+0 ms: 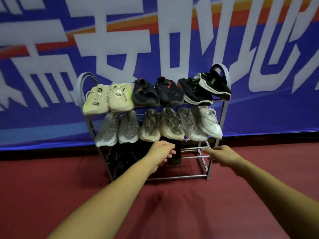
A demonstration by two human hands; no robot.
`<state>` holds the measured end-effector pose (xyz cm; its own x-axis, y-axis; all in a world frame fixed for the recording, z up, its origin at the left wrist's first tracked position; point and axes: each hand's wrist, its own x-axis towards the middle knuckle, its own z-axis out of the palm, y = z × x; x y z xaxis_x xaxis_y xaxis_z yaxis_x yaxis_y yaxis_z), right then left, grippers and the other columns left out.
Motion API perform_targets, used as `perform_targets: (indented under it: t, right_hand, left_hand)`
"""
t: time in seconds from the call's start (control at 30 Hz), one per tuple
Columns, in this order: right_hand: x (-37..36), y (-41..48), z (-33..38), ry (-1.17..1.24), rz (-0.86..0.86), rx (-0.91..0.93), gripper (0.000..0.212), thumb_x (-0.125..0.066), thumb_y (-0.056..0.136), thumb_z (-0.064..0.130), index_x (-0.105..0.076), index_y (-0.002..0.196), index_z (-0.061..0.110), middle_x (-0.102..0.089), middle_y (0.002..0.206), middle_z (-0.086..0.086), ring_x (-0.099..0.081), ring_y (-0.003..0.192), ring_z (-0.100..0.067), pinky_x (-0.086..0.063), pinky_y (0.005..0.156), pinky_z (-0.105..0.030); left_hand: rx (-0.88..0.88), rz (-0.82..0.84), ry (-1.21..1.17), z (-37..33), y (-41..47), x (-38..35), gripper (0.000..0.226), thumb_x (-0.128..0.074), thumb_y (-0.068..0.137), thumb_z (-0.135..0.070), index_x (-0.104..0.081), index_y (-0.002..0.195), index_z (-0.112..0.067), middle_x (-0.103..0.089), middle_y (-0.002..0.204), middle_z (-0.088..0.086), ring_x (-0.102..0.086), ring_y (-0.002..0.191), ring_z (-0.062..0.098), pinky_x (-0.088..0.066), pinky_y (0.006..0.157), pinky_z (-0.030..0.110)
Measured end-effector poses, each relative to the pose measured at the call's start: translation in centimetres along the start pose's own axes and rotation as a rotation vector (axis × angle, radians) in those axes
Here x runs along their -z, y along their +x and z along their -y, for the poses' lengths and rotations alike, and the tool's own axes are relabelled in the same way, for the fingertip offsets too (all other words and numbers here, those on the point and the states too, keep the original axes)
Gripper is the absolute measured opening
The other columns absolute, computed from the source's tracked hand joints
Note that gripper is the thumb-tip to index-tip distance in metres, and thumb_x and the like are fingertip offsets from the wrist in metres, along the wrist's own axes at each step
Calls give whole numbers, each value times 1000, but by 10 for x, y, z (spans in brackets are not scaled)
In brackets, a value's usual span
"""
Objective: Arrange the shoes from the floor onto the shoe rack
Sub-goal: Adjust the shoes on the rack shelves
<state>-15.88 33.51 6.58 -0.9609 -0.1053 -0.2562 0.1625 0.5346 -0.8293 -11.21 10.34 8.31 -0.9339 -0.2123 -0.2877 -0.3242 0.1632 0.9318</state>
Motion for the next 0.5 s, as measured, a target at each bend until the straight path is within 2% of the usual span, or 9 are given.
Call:
perform_targets:
  t: [0.07, 0.17, 0.3, 0.4, 0.5]
  right_hand:
    - [-15, -9, 8, -41, 21, 46, 39, -70, 89, 44, -76, 97, 7, -71, 86, -15, -59, 73, -14, -44, 62, -25]
    - [-48, -14, 21, -107, 51, 93, 38, -69, 92, 38, -75, 95, 1, -67, 80, -8, -56, 73, -16, -47, 71, -32]
    - [-100, -8, 34, -189, 102, 119, 26, -68, 93, 39, -71, 81, 15, -68, 76, -1, -59, 72, -14, -42, 60, -26]
    - [-137, 4, 36, -240, 145, 117, 36, -69, 91, 42, -74, 86, 7, -74, 83, -8, -63, 74, -17, -50, 73, -32]
    - [-174, 18, 36, -217, 194, 96, 38, -68, 91, 44, -74, 85, 7, -73, 83, -7, -62, 76, -17, -46, 75, -31]
  left_hand:
    - [10, -32, 38, 21, -8, 26, 11, -55, 94, -21, -63, 87, -20, -68, 76, -5, -52, 58, 5, -36, 47, 16]
    - [89, -52, 93, 60, -13, 54, 12, -55, 92, -20, -65, 87, -19, -68, 74, -5, -53, 57, 6, -38, 47, 18]
    - [149, -109, 145, 92, -3, 84, 12, -56, 92, -22, -63, 83, -19, -68, 76, -3, -54, 58, 9, -38, 48, 19]
    - [171, -145, 200, 109, 11, 105, 13, -56, 93, -23, -64, 85, -17, -70, 80, -2, -56, 60, 10, -39, 47, 20]
    - [195, -188, 216, 121, 28, 126, 14, -56, 94, -24, -64, 83, -17, -69, 80, -1, -55, 61, 11, -40, 49, 21]
